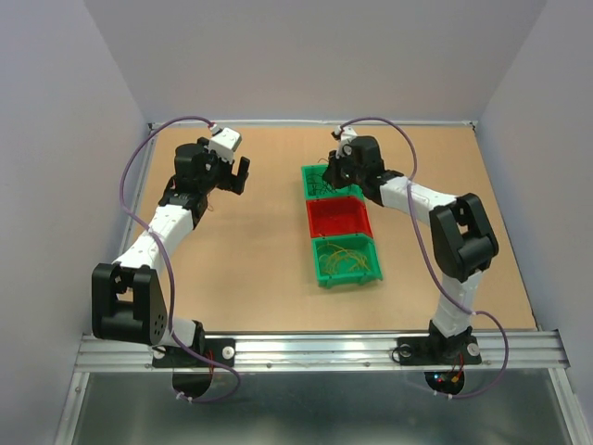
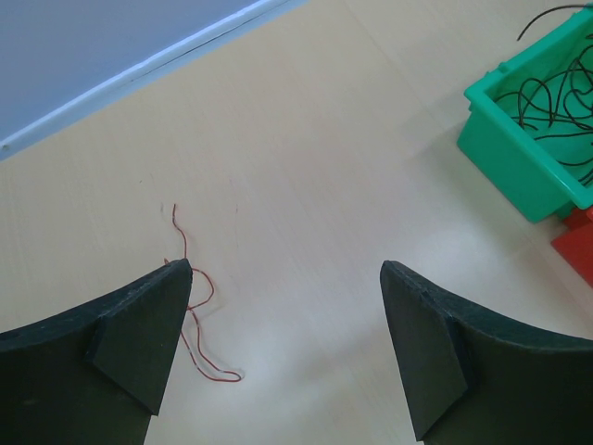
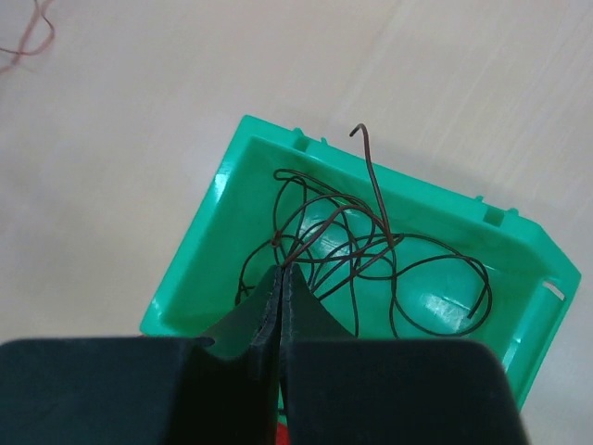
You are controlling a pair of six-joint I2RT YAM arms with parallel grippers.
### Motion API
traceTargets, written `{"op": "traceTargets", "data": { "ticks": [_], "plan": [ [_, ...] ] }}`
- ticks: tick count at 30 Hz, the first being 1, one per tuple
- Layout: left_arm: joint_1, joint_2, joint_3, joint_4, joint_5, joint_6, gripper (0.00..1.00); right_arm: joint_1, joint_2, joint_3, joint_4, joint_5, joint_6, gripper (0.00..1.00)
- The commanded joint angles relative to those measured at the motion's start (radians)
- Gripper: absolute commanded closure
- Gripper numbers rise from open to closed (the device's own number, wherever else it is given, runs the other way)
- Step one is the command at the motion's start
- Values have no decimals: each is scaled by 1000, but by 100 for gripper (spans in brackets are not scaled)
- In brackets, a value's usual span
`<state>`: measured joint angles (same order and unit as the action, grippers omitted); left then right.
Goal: Untangle the cables
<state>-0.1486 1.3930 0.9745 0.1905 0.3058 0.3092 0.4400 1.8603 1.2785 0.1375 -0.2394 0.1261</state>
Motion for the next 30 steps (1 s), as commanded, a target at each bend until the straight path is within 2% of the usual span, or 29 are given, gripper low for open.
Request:
{"op": "traceTargets", "data": {
  "ticks": [1,5,12,20,22,23,30],
  "plan": [
    [3,-28,-11,29,3,10,5,6,98,159,-127,-27,-66,100],
    [3,-63,-8,9,-36,22,5,3,230,274,-226,-51,-85,100],
    [47,-163,-76,21,-91,33,3,-20,355,393,-305,-78,-95,99],
    [64,-146,-91,-3,-97,28,3,-26,283,317,-317,-64,-115,98],
    [67,-137,-91,-6,-122,28,3,-26,274,309,-319,-51,-115,88],
    [70,-131,-89,-8,-138,28,3,-27,266,303,-317,-41,-117,72],
    [141,-6,-14,-78,-217,13,2,-29,113,193,-239,-46,-95,53]
  ]
}}
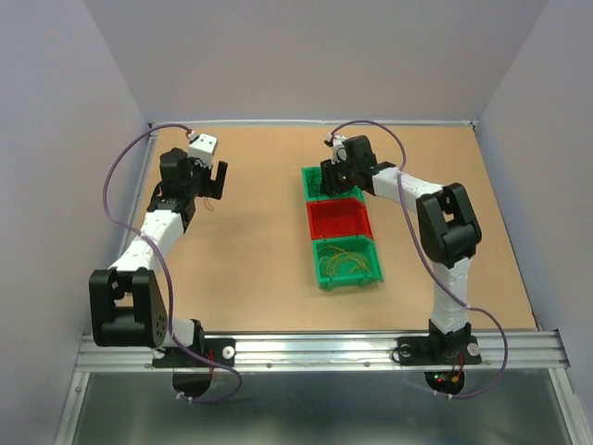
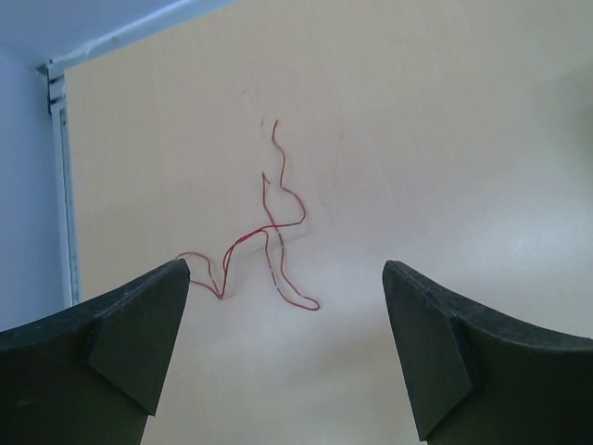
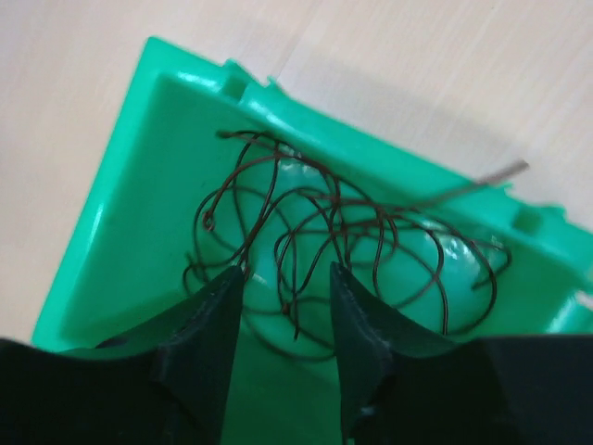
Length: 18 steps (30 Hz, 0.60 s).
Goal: Untangle the cables
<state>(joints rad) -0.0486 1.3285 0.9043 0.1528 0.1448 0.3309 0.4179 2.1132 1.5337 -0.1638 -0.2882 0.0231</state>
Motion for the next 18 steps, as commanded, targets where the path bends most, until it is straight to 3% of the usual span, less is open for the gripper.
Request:
{"op": "traceTargets", "data": {
  "ticks": [1,4,8,18],
  "plan": [
    [41,75,65,-47,-60,-9,2,-7,-159,-81,73,6,11,51],
    [73,155,108,-76,-67,0,2,-7,-203,-124,86,21,15,32],
    [81,231,151,-117,-88,31,2,-7,-248,-165,99,32,12,21],
    [144,491,375,-254,6,161,1,-7,-363,-268,152,6,8,18]
  ]
}}
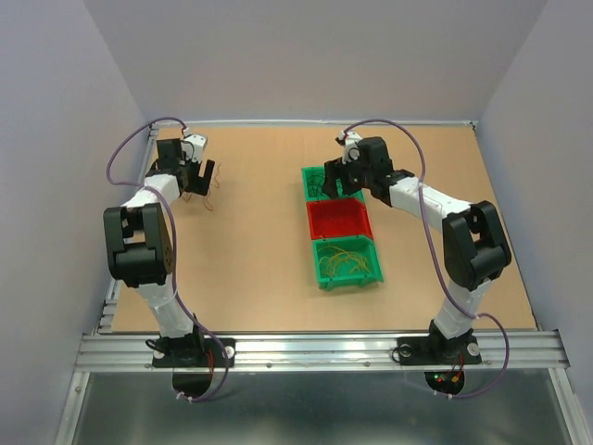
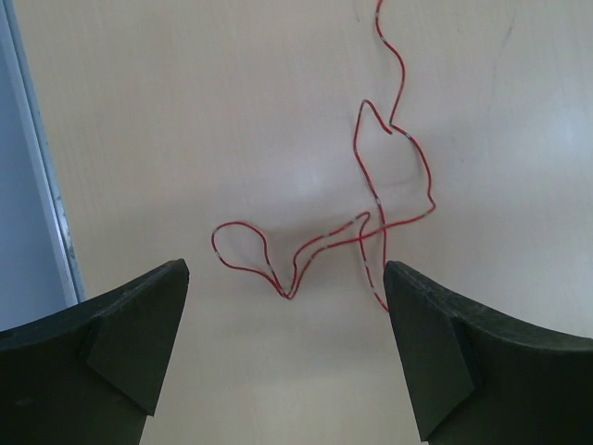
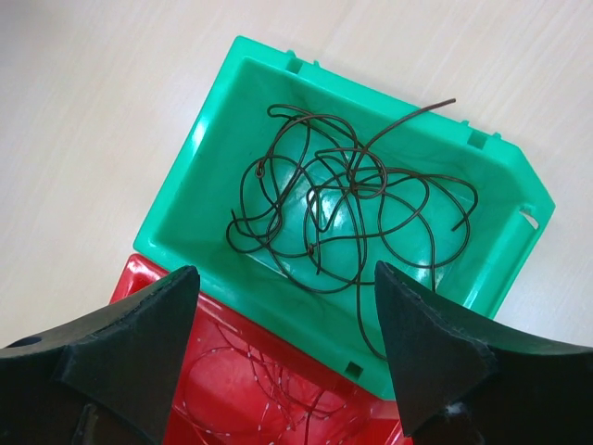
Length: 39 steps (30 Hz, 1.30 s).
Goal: Untangle the cables
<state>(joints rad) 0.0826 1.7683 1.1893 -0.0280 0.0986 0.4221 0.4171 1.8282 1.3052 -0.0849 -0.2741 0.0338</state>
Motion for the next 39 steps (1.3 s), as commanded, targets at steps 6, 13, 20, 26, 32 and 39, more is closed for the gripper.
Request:
{"op": "traceTargets", "data": {
  "ticks": [6,13,20,26,32,39],
  "plan": [
    [19,267,297,-163,91,99,11,-6,-115,-75,77,-11,-6,18],
    [19,330,412,-368,289,152,100,-6,-153,-107,116,18,0,19],
    [-21,151,348,-440,423,161,100,-6,-152,-119,146,35,14,25],
    [-226,5,342,-435,379,110,100,-23,-125,-121,142,161,48,30],
    [-481,-3,411,-424,305,53,100,-93,-220,-196,146,269,115,24],
    [-650,51,510,-443,202,60,100,-187,-368,-328,209,364,185,24]
  ]
}}
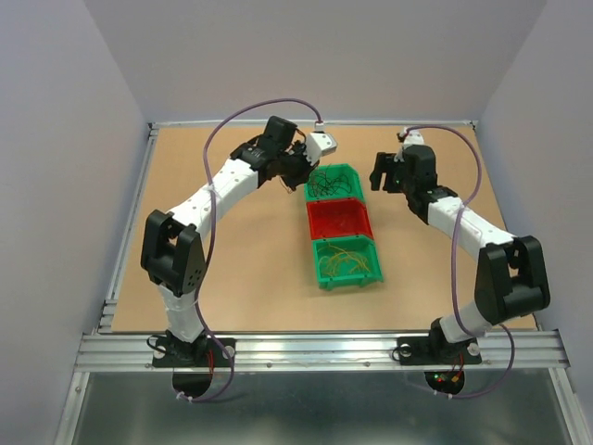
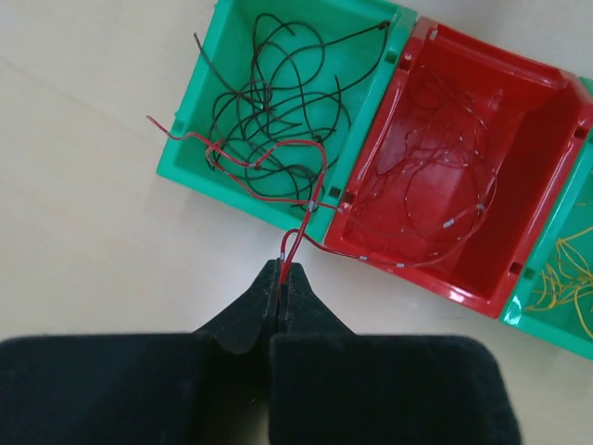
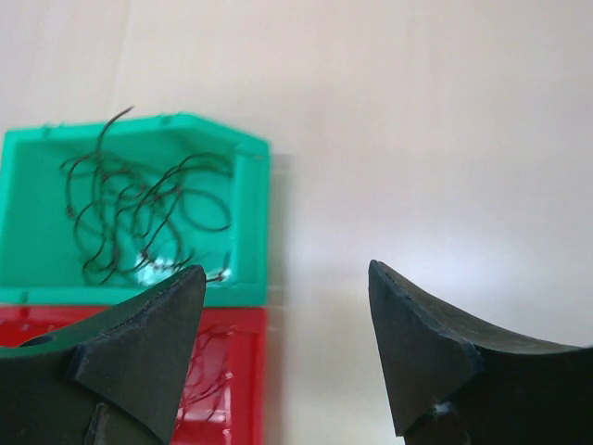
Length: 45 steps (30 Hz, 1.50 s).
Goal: Untangle the cables
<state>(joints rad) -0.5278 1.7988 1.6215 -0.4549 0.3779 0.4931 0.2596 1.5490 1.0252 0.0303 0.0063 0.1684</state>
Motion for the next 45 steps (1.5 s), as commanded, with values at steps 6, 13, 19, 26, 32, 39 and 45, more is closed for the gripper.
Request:
{"op": "traceTargets", "data": {
  "ticks": [6,13,19,26,32,39,45],
  "plan": [
    [-115,166,216,-82,-112,-16,100,-57,-210,-138,138,172,97,24],
    [-192,154,181,-76,-123,-13,100,-76,-270,-172,149,161,91,24],
    [-264,105,78,-50,-178,54,100,-79,-257,-168,152,129,85,24],
    [-297,53,26,-16,-175,94,100,-79,-256,-169,152,113,82,24],
    [-298,143,86,-122,-142,110,100,-79,-256,-168,152,101,80,24],
    [-296,240,138,-111,-188,133,100,-79,-259,-171,154,96,72,24],
    [-278,370,244,-114,-209,137,100,-79,-276,-181,155,86,71,24]
  ]
}}
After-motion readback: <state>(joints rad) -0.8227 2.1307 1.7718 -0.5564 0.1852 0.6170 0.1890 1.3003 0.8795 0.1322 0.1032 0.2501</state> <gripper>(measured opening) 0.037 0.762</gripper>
